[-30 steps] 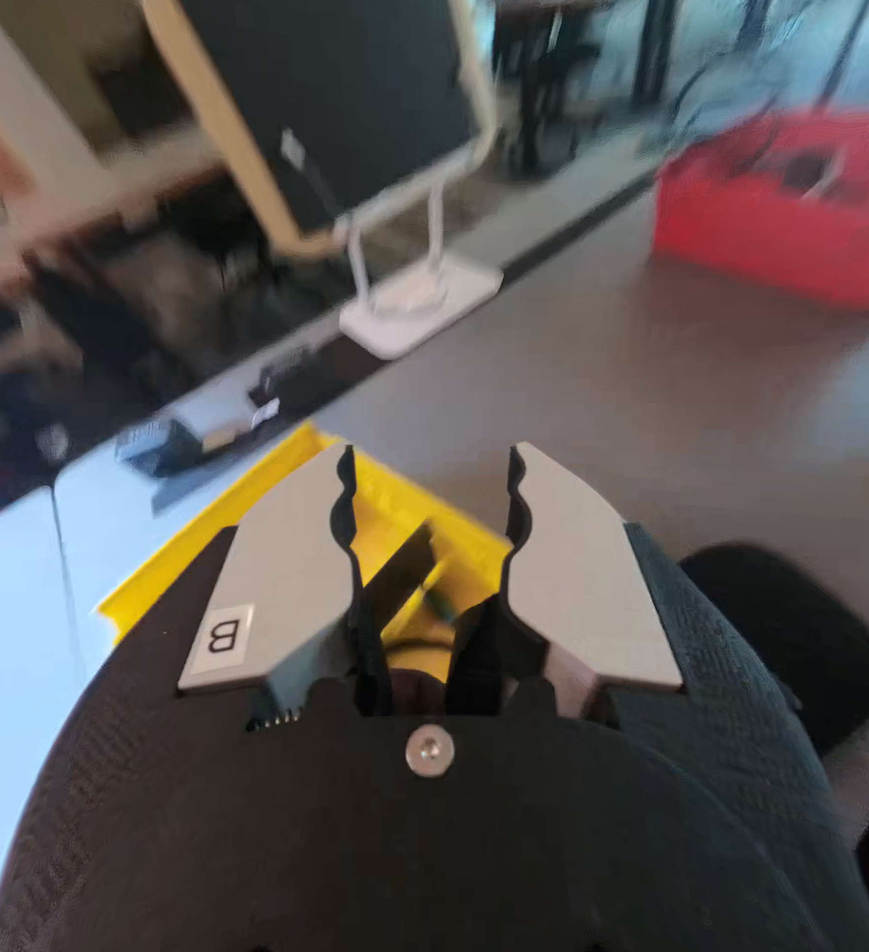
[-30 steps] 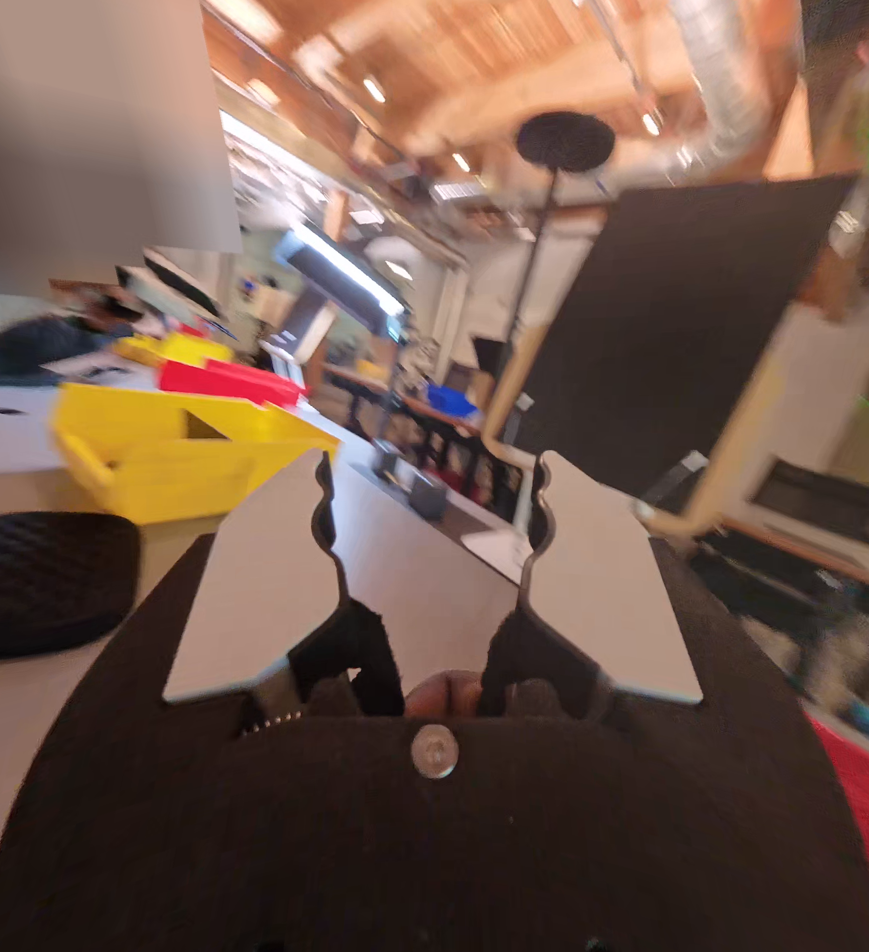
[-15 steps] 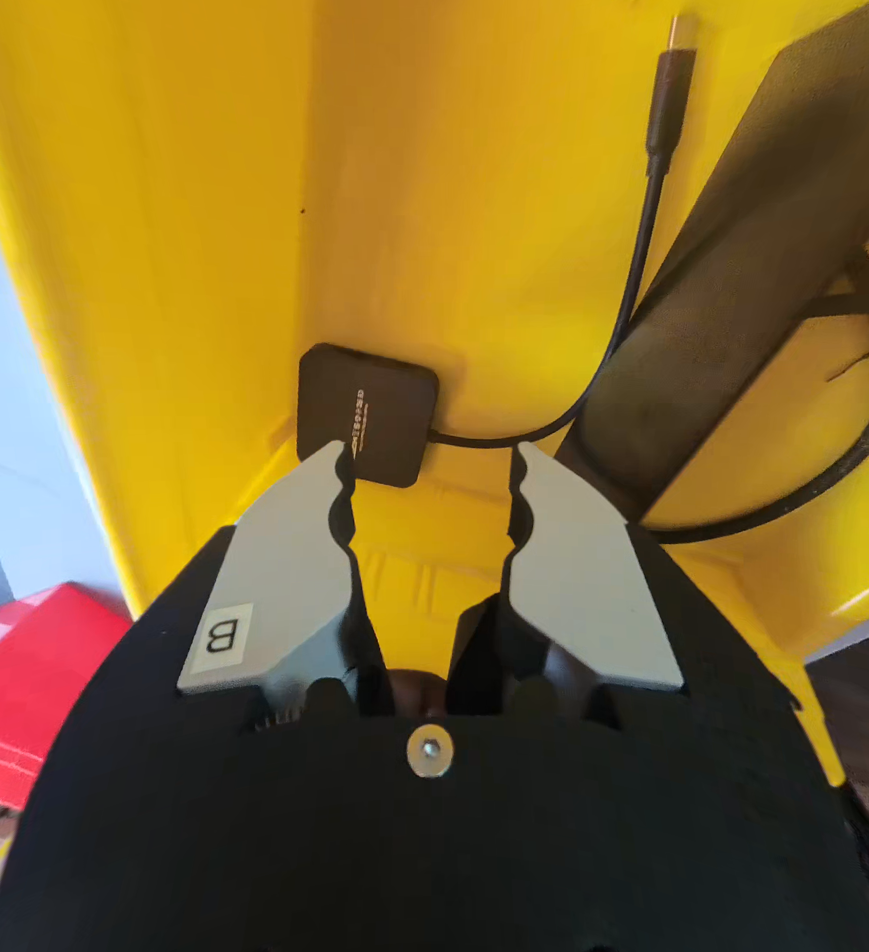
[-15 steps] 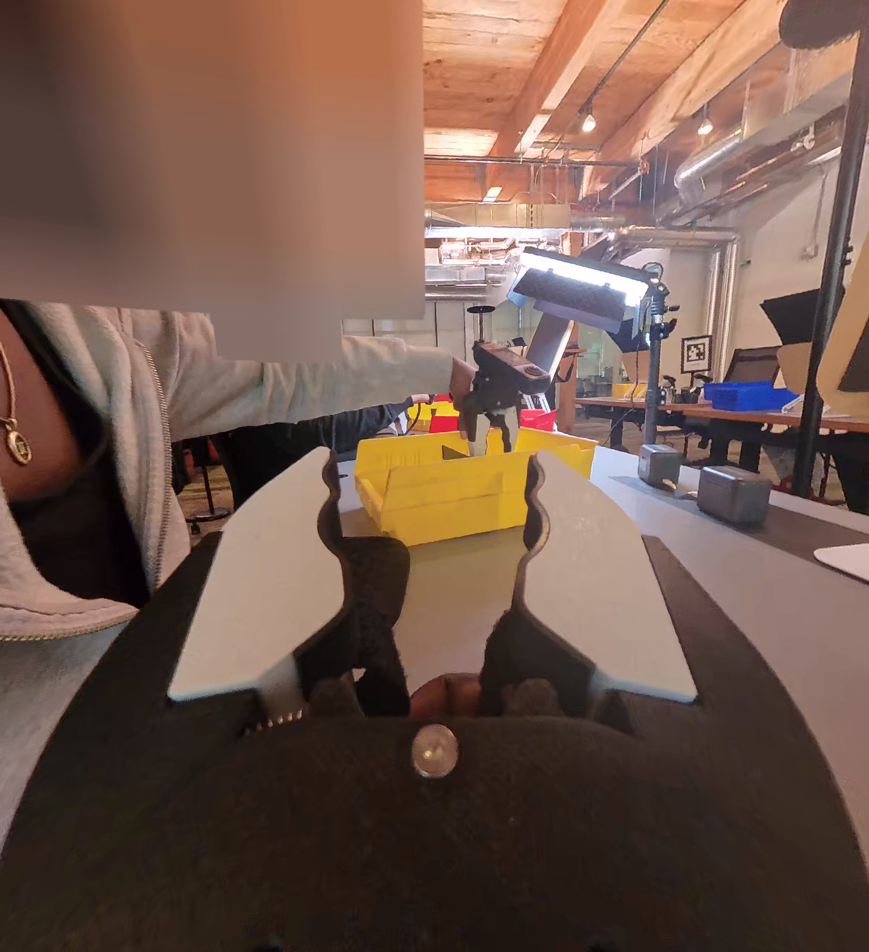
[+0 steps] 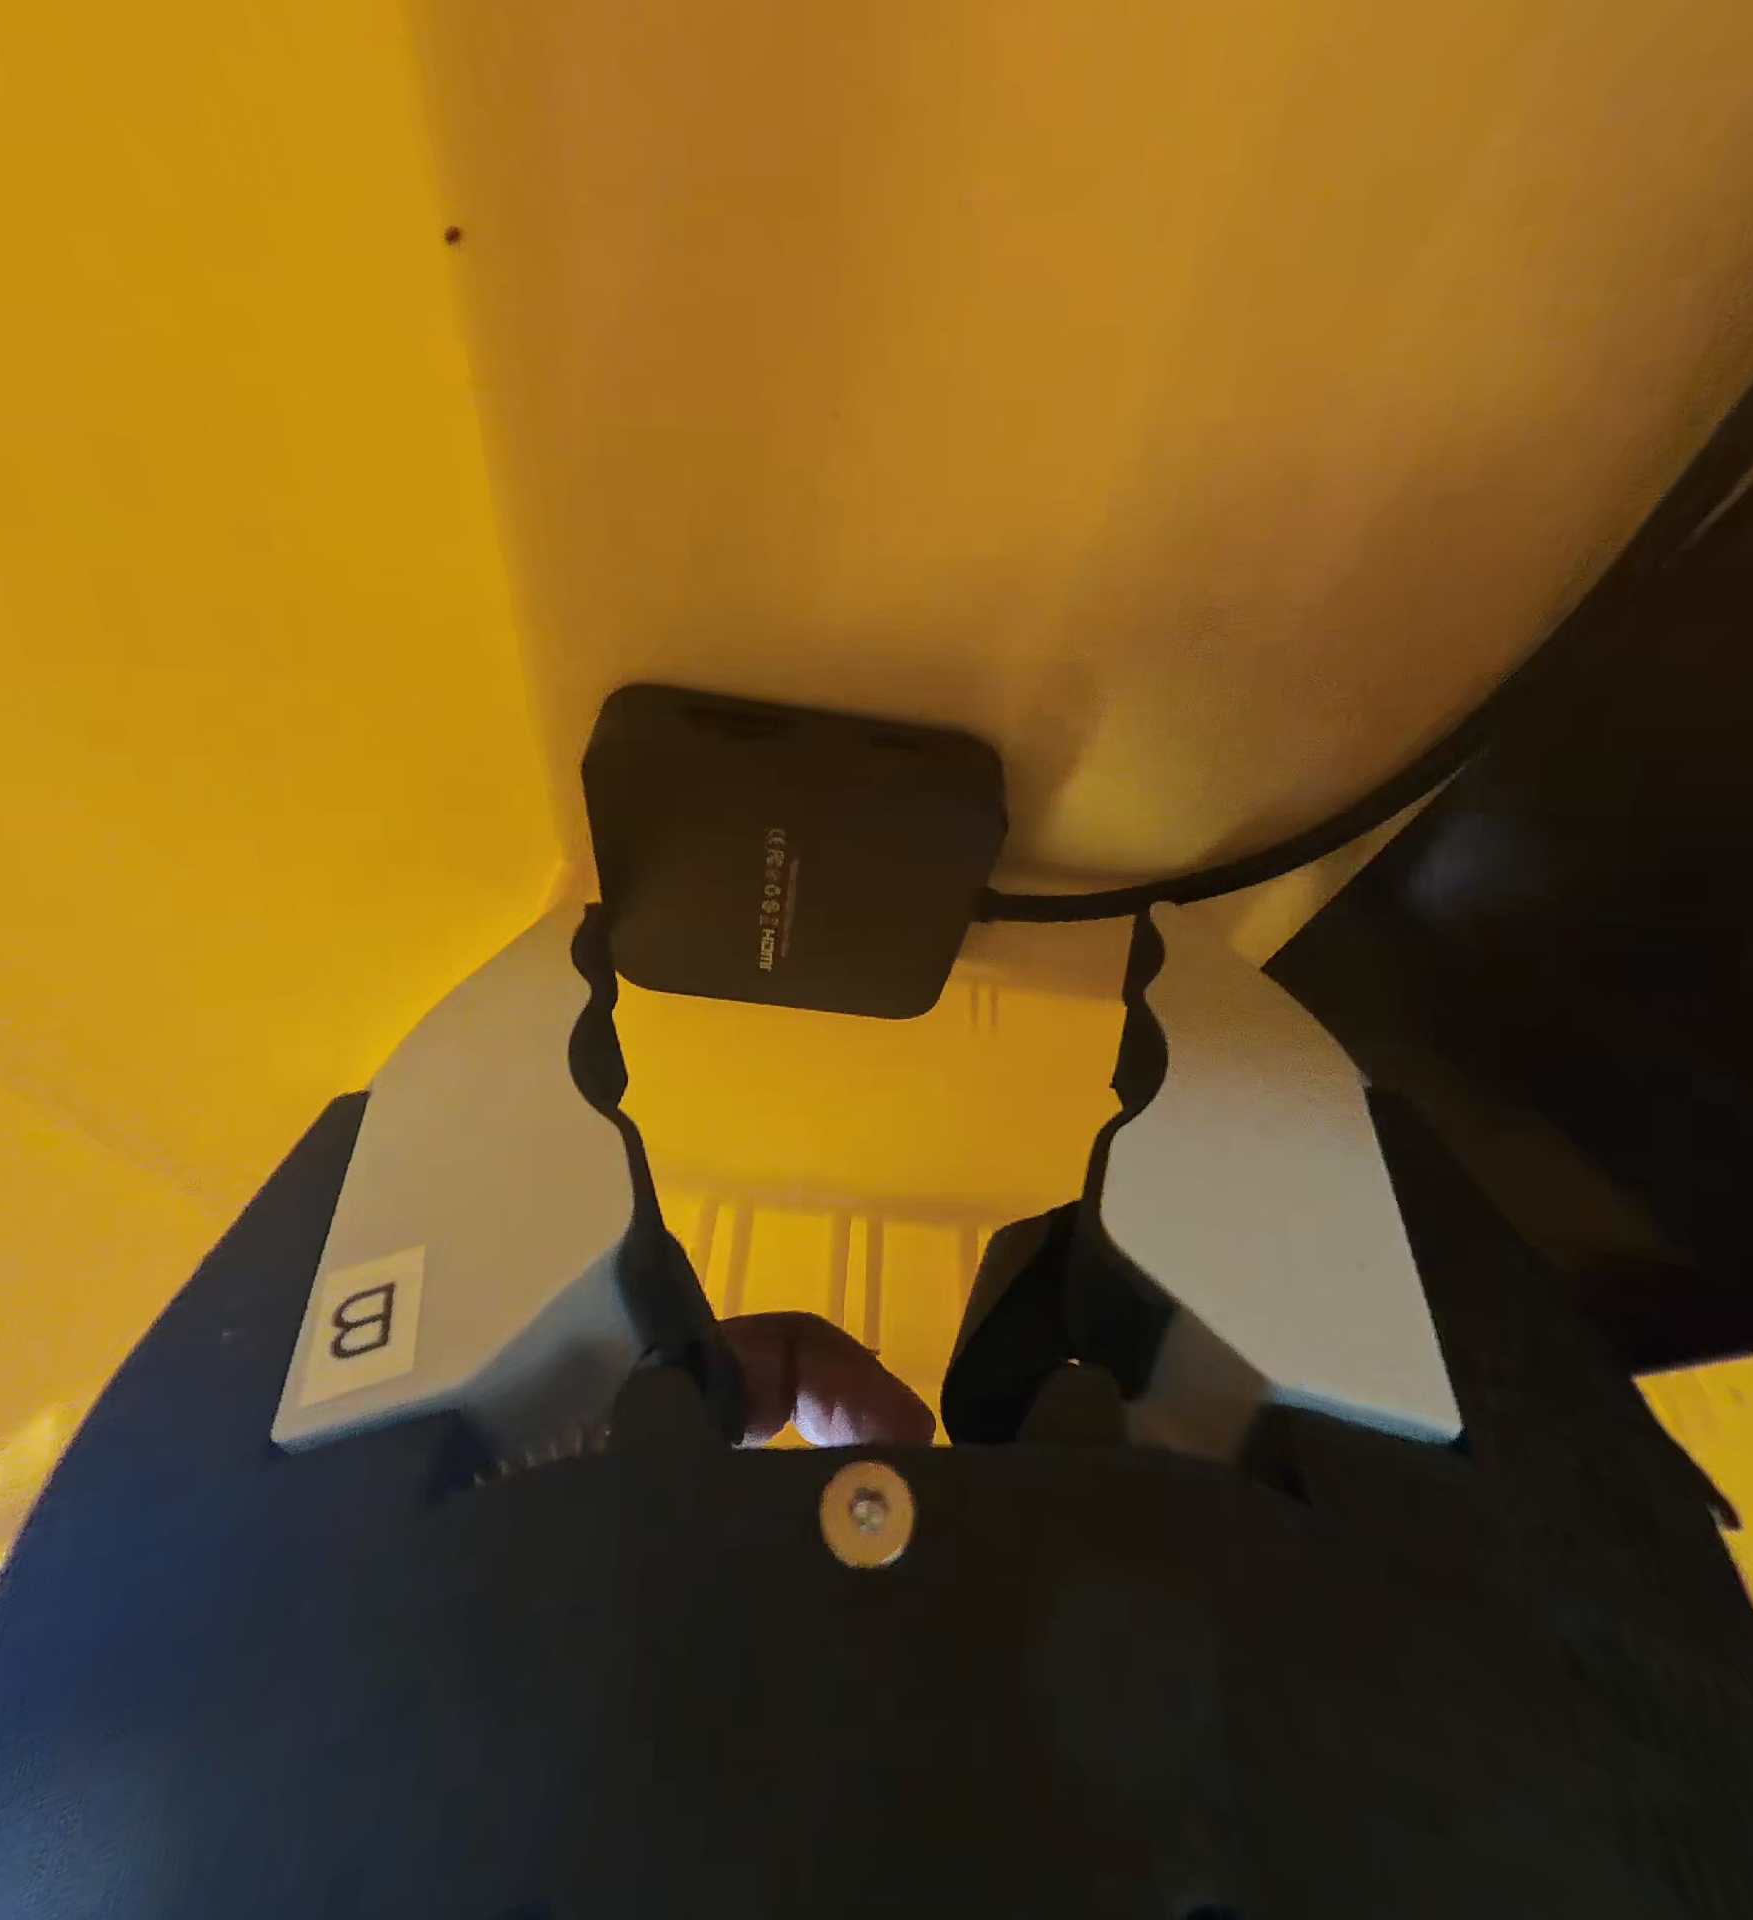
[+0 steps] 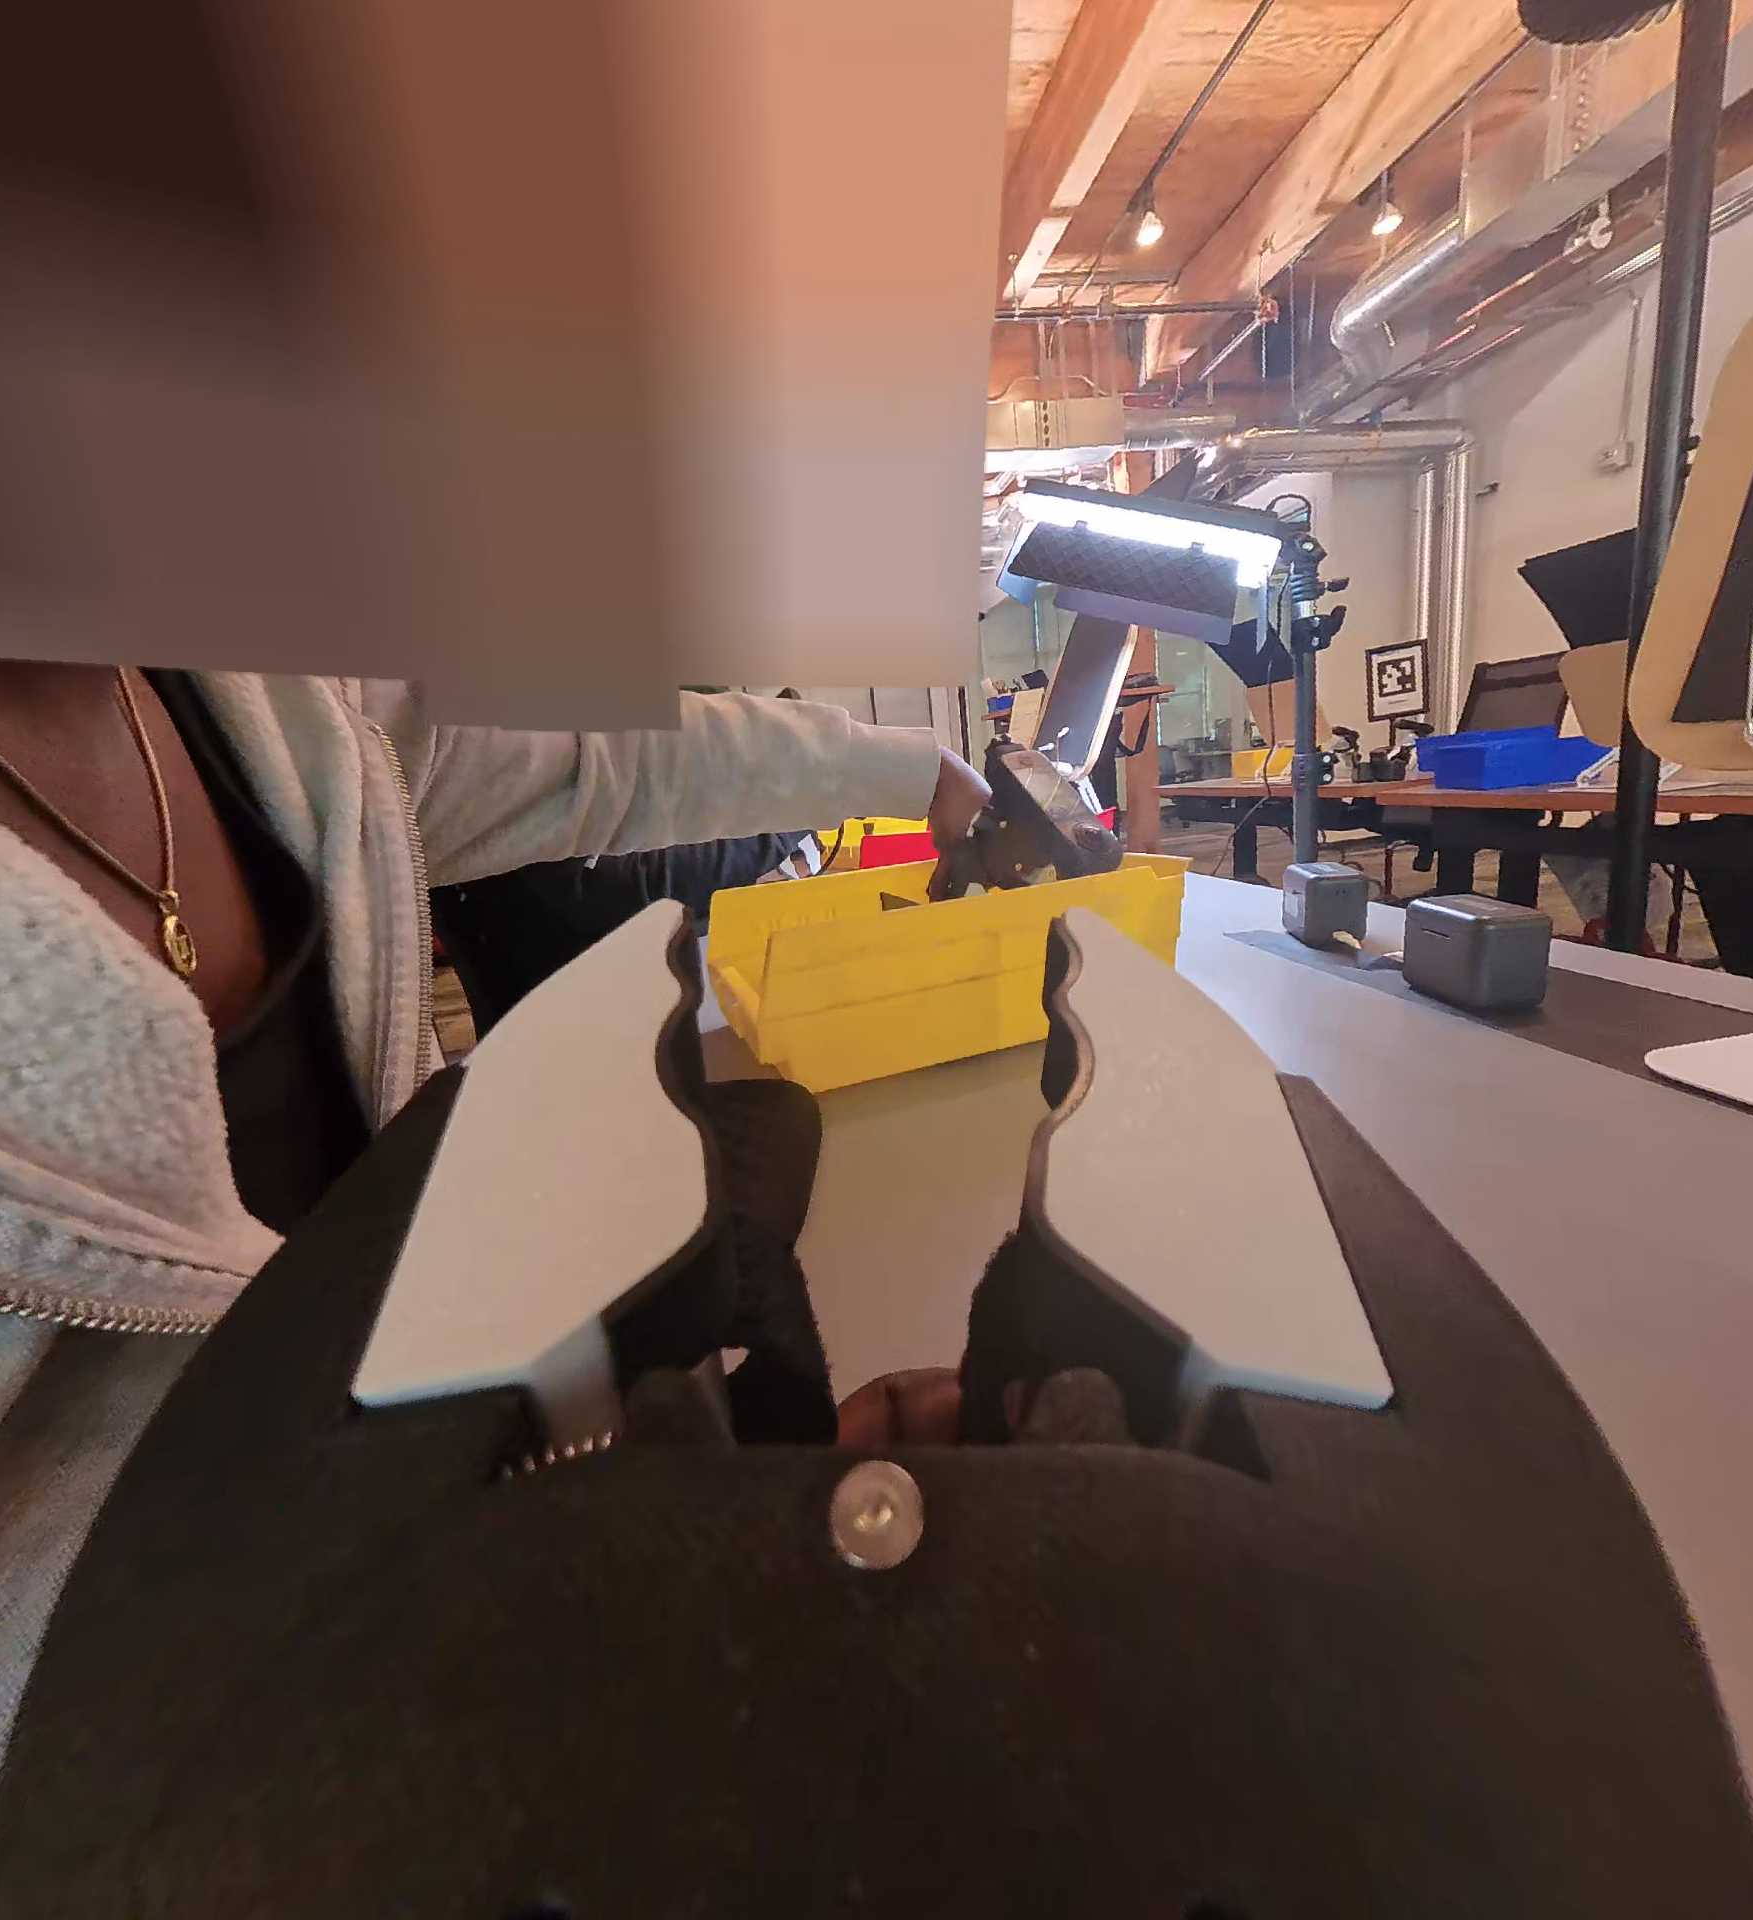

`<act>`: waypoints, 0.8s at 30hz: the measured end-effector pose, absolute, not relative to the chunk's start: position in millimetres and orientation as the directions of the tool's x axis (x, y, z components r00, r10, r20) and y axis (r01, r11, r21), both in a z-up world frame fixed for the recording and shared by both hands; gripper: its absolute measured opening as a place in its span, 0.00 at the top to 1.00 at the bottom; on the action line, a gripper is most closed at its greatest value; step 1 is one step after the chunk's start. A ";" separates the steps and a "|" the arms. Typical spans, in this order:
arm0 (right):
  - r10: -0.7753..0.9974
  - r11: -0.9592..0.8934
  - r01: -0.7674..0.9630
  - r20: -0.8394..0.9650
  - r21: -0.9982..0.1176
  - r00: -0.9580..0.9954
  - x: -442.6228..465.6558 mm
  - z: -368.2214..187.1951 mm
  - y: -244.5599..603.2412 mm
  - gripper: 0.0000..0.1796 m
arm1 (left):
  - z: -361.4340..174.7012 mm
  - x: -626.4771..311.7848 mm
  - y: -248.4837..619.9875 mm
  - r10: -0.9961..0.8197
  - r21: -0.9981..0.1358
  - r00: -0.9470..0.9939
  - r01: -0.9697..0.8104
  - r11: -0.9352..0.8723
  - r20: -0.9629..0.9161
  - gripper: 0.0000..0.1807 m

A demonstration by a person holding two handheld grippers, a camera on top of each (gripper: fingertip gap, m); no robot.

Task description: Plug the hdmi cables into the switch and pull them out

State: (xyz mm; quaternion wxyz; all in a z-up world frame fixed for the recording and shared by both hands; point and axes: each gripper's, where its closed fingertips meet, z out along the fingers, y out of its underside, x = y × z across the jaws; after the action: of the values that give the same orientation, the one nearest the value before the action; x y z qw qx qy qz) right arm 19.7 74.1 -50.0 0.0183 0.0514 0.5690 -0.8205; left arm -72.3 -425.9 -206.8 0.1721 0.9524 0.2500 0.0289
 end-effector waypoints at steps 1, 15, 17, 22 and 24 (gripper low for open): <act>0.032 -0.351 0.086 -0.104 -0.932 -0.994 19.5 -50.3 74.2 0.65 | -207.3 -71.9 -424.9 0.484 0.326 0.875 0.465 -0.823 -0.024 0.48; 0.054 -0.315 0.082 -0.104 -0.945 -0.993 14.9 -58.8 68.9 0.66 | -216.4 -62.0 -405.3 0.398 0.283 0.917 0.382 -0.880 -0.002 0.45; 0.062 -0.306 0.069 -0.092 -0.950 -0.994 15.3 -59.9 67.7 0.66 | -216.7 -64.2 -401.9 0.405 0.258 0.914 0.392 -0.883 -0.004 0.45; 0.092 -0.281 0.030 -0.058 -0.959 -0.994 14.5 -62.7 65.7 0.66 | -207.1 -86.5 -394.6 0.427 0.128 0.886 0.451 -0.883 -0.178 0.60; 0.088 -0.279 0.031 -0.058 -0.960 -0.994 15.2 -63.1 65.1 0.66 | -203.0 -98.0 -399.4 0.427 0.107 0.857 0.472 -0.875 -0.288 0.63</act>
State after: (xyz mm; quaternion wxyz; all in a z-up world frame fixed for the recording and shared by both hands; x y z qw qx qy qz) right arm 15.2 65.1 -63.1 -0.0177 0.0495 0.6003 -0.7980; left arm -98.0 -399.4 -203.0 0.0871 0.9597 0.2341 -0.1286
